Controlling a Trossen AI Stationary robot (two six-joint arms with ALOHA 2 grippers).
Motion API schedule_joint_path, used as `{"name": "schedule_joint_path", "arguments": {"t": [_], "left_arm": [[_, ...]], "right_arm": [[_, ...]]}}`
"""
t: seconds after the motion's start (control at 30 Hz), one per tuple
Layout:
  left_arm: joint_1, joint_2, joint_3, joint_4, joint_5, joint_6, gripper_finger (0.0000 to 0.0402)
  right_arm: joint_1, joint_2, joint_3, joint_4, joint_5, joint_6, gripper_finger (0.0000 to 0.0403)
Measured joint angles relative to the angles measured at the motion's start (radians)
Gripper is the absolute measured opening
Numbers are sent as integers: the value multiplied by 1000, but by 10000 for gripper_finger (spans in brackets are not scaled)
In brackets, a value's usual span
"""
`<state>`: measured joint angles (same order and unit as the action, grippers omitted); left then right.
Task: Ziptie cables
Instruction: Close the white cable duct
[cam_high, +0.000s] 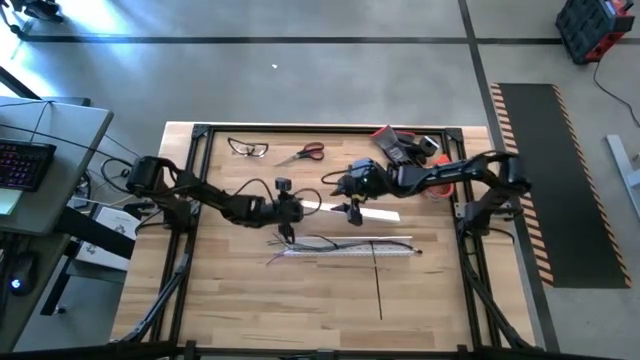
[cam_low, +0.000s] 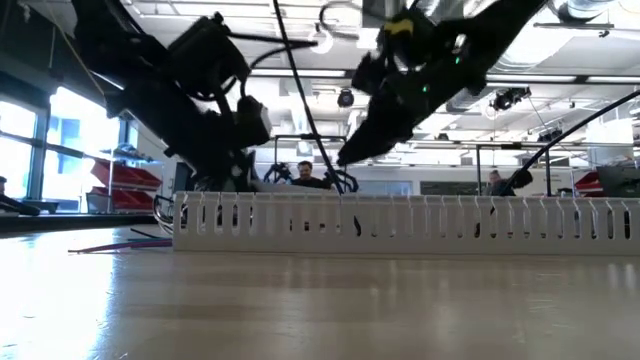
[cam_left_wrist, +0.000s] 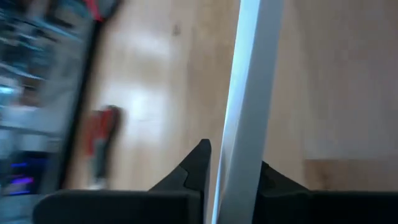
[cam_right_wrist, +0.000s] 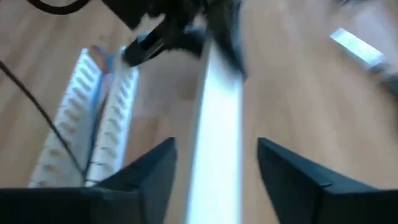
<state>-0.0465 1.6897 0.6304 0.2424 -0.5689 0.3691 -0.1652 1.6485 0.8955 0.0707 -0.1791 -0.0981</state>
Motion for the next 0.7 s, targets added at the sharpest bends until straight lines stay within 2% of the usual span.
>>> {"name": "schedule_joint_path", "arguments": {"t": [0.17,0.3,0.53,0.7], "left_arm": [[-77,1,-1,15,-206,81,25],[-120,2,-2,28,-266,112,24],[-170,2,-2,41,-359,162,26],[-182,2,-2,40,-387,163,27]], "right_arm": [[-70,99,0,3,-196,9,286],[-85,167,0,41,-269,4,324],[-93,186,-1,1,-216,-45,324],[-111,186,0,-56,-241,-64,285]]}}
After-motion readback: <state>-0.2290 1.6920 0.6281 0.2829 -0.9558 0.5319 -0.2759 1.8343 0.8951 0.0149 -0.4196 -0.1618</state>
